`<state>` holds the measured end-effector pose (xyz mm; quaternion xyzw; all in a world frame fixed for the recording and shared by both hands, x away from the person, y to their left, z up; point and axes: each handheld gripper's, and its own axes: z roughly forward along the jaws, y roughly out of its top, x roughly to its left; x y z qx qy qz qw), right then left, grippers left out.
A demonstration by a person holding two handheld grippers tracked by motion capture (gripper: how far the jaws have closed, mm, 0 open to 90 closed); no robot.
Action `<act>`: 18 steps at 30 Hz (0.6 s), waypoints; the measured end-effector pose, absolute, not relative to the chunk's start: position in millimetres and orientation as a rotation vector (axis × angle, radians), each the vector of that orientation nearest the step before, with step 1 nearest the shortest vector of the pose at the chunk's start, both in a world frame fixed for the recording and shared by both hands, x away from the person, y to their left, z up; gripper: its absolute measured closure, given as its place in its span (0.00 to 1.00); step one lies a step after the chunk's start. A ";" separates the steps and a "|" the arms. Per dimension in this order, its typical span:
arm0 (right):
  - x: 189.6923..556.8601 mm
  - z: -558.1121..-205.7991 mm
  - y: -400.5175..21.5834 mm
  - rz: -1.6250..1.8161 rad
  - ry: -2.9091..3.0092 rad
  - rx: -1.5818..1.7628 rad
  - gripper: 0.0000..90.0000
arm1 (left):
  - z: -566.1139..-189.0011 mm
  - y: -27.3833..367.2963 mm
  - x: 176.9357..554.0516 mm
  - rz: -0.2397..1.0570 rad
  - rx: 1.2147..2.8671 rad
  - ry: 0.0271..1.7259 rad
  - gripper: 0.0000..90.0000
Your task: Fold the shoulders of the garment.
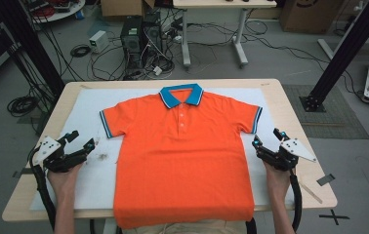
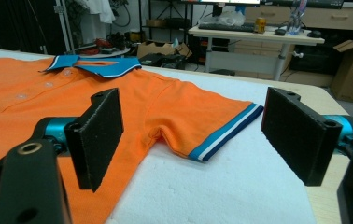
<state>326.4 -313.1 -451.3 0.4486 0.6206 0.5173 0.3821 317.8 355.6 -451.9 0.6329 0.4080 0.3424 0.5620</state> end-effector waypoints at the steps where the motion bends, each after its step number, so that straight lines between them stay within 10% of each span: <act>1: 327.0 -451.2 -313.3 1.319 1.587 1.151 0.24 | -451.9 355.4 317.4 0.809 1.489 0.958 0.29; 18: 333.4 -449.3 -312.6 1.299 1.681 1.143 0.24 | -451.5 355.3 319.1 0.810 1.492 0.989 0.29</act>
